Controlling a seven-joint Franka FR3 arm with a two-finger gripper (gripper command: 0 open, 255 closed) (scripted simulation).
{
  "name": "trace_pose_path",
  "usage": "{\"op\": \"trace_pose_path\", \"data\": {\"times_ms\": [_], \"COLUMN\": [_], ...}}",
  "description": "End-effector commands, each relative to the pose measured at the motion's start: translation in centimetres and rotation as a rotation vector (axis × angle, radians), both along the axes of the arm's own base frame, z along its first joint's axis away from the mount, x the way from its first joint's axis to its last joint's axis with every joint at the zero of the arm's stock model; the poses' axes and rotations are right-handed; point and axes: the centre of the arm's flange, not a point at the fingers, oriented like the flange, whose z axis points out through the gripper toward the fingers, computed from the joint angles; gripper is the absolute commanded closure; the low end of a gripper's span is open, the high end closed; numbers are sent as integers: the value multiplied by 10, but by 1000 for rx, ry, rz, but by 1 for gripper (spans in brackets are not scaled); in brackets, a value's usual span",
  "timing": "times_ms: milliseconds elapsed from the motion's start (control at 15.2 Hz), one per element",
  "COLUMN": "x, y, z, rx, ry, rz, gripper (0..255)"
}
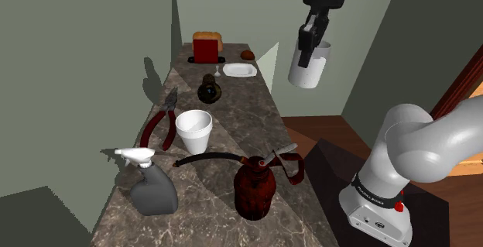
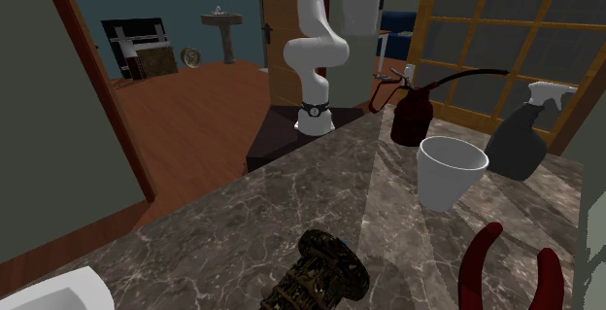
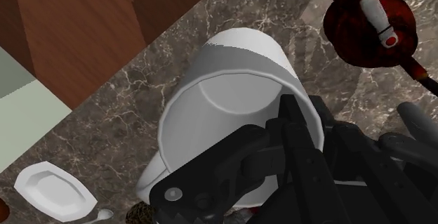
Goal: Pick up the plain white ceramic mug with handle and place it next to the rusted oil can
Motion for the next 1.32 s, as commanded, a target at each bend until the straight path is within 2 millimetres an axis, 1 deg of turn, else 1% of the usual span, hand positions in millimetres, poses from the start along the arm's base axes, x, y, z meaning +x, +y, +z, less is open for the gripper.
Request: {"op": "trace_pose_path", "data": {"times_ms": [0, 1056, 1122, 1254], "x": [-22, -181, -195, -195], "y": [15, 153, 165, 165], "z": [2, 2, 2, -8], "rx": [0, 0, 0, 0], "ry": [1, 1, 1, 1], "rz": [-1, -1, -1, -1], "gripper": [255, 255, 255, 255]}}
